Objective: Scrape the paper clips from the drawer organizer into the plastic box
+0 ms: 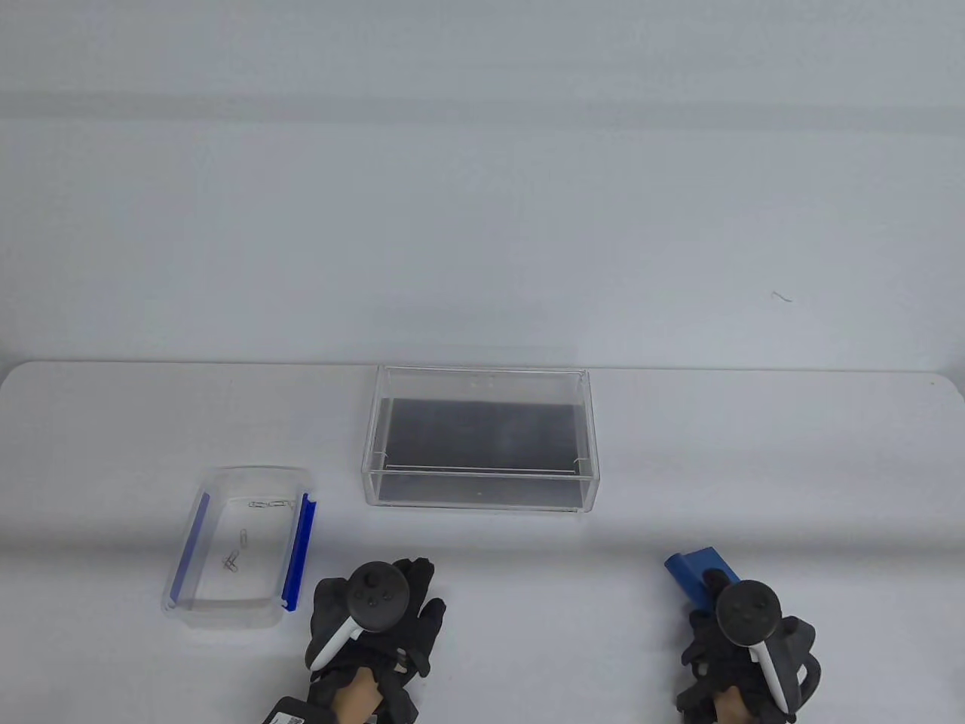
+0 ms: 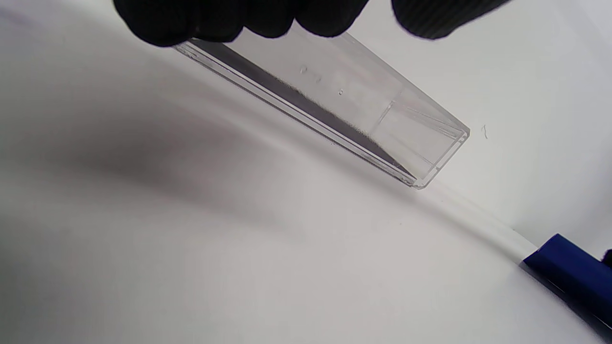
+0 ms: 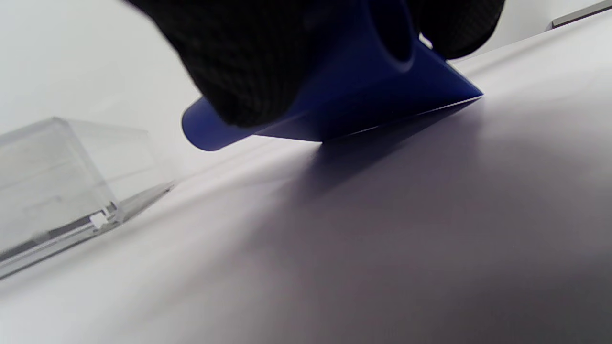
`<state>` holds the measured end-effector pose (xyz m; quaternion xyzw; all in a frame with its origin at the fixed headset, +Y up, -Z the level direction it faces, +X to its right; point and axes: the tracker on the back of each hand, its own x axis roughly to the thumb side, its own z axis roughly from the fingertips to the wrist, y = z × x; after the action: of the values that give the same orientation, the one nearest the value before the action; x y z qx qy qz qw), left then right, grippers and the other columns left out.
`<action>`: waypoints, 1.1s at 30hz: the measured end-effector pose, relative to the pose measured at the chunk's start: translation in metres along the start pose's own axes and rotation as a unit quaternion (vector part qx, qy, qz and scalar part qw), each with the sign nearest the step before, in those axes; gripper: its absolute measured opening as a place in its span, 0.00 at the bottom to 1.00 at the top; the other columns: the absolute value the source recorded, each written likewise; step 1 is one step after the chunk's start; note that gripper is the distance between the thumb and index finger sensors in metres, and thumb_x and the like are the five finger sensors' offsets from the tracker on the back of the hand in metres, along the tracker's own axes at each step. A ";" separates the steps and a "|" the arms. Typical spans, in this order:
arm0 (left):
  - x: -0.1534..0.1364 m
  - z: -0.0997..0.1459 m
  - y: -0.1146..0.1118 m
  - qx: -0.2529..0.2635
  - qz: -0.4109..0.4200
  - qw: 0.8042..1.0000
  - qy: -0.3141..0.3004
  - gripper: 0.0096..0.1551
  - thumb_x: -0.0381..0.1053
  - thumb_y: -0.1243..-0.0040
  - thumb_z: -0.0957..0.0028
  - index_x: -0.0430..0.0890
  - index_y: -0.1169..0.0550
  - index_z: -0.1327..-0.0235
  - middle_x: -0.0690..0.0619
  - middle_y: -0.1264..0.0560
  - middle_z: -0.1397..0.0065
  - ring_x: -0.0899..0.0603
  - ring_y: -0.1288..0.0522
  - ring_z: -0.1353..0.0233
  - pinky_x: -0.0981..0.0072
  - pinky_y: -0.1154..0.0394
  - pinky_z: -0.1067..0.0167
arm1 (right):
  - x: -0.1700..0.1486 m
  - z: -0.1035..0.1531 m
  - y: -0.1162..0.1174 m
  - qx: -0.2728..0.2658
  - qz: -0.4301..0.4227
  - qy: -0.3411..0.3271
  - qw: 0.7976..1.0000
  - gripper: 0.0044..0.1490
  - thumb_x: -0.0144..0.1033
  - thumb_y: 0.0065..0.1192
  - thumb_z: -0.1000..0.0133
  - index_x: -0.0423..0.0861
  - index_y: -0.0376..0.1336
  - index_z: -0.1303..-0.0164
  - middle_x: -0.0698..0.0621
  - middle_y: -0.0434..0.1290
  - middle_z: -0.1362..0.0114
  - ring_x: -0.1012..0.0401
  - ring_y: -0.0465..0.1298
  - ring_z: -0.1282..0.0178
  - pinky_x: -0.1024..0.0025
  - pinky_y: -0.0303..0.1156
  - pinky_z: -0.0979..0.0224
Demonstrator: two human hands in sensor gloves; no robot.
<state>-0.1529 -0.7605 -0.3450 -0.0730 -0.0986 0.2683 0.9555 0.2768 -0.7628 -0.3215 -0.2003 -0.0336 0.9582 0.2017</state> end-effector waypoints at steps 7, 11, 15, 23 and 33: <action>-0.003 0.000 0.003 0.005 0.004 1.000 0.003 0.39 0.60 0.49 0.50 0.44 0.40 0.28 0.40 0.44 0.26 0.29 0.41 0.27 0.42 0.33 0.35 | 0.000 -0.003 0.006 0.039 0.023 0.016 0.999 0.36 0.32 0.69 0.53 0.55 0.56 0.34 0.53 0.67 0.30 0.51 0.65 0.28 0.47 0.59 0.24; -0.003 0.001 0.004 0.003 0.005 1.000 0.006 0.39 0.60 0.49 0.50 0.44 0.40 0.28 0.39 0.44 0.26 0.29 0.40 0.27 0.42 0.33 0.35 | 0.001 -0.002 0.007 0.052 0.028 0.017 0.998 0.36 0.33 0.68 0.52 0.55 0.56 0.33 0.53 0.66 0.29 0.51 0.63 0.26 0.47 0.58 0.24; -0.004 0.001 0.006 0.003 0.012 1.000 0.010 0.39 0.60 0.49 0.50 0.44 0.40 0.28 0.39 0.44 0.26 0.29 0.41 0.27 0.42 0.33 0.35 | 0.003 -0.001 0.007 0.052 0.023 0.008 0.998 0.38 0.37 0.67 0.52 0.55 0.54 0.32 0.52 0.64 0.27 0.49 0.63 0.26 0.47 0.58 0.24; -0.009 0.002 0.010 0.007 0.038 0.999 0.019 0.39 0.60 0.49 0.50 0.44 0.40 0.28 0.39 0.44 0.26 0.29 0.40 0.27 0.42 0.33 0.35 | 0.032 0.010 -0.003 0.045 -0.062 -0.055 0.996 0.40 0.41 0.65 0.51 0.55 0.51 0.30 0.52 0.60 0.24 0.49 0.62 0.25 0.47 0.57 0.23; -0.012 0.003 0.013 0.012 0.062 0.998 0.025 0.39 0.60 0.49 0.50 0.44 0.40 0.28 0.39 0.44 0.26 0.29 0.41 0.27 0.42 0.33 0.35 | 0.085 0.037 0.006 0.091 -0.140 -0.151 0.974 0.44 0.48 0.58 0.49 0.54 0.42 0.27 0.50 0.51 0.20 0.49 0.56 0.21 0.47 0.53 0.21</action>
<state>-0.1701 -0.7550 -0.3461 -0.0741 -0.0668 0.3261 0.9400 0.1888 -0.7339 -0.3196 -0.0271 -0.0039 0.9388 0.3434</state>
